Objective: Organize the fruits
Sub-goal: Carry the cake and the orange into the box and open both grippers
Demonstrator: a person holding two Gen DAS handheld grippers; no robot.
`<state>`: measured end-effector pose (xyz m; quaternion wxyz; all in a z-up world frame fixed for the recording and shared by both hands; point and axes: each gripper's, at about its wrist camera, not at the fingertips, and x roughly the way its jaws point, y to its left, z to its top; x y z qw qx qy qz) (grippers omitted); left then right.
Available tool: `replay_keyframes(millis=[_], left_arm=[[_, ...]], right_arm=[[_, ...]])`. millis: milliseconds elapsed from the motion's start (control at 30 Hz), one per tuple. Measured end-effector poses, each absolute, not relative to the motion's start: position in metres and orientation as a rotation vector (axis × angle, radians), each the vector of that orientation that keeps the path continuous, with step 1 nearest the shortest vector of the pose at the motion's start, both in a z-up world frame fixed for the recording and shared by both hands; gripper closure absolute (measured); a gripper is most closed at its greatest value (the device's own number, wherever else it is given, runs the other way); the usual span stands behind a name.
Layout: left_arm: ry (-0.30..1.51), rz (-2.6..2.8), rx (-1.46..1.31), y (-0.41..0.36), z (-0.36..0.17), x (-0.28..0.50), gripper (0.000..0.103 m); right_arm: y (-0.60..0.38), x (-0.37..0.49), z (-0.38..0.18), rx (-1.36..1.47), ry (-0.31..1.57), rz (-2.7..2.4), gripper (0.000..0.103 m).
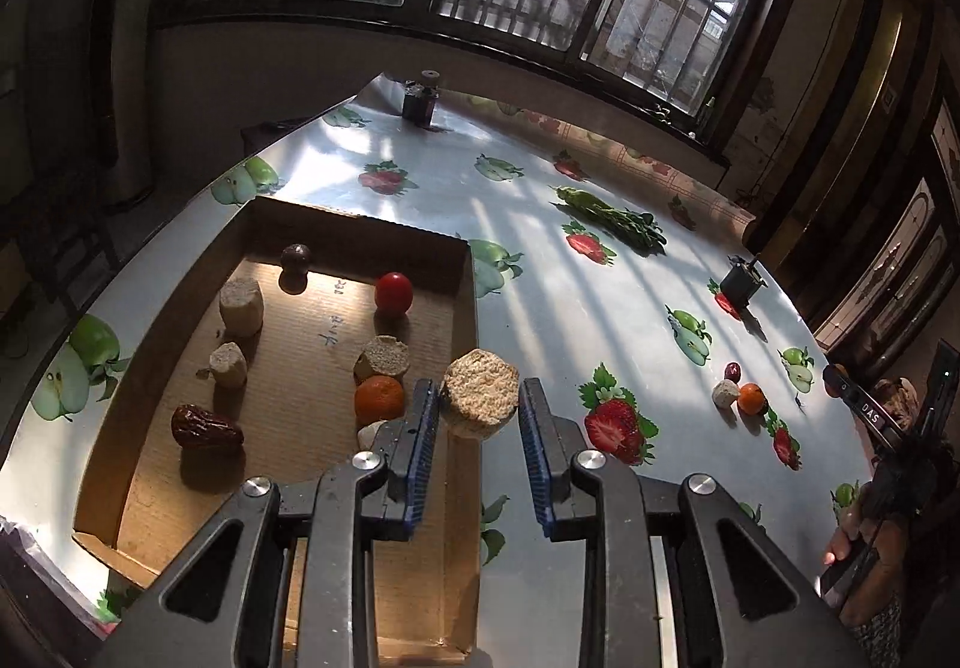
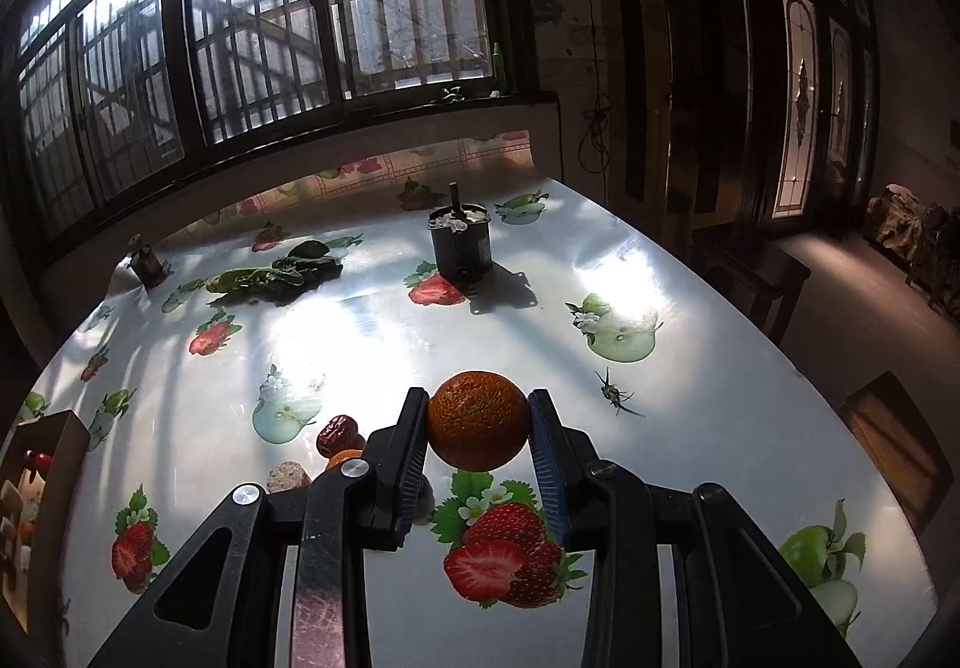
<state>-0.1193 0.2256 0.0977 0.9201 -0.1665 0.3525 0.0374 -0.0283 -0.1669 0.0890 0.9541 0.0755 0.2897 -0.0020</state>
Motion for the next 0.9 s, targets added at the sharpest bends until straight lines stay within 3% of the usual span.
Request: replay_keyframes(millis=[200, 533, 900], left_arm=[[0.811, 0.229, -0.370, 0.289, 0.064, -0.138, 0.076], [0.959, 0.312, -0.348, 0.317, 0.023, -0.137, 0.076], [0.909, 0.294, -0.443, 0.329, 0.026, -0.141, 0.075]], right_arm=[[-0.048, -0.063, 0.110, 0.095, 0.646, 0.379, 0.067], [0.136, -0.111, 0.071, -0.084, 0.809, 0.829, 0.067], [0.189, -0.109, 0.026, -0.205, 0.920, 0.867, 0.066]])
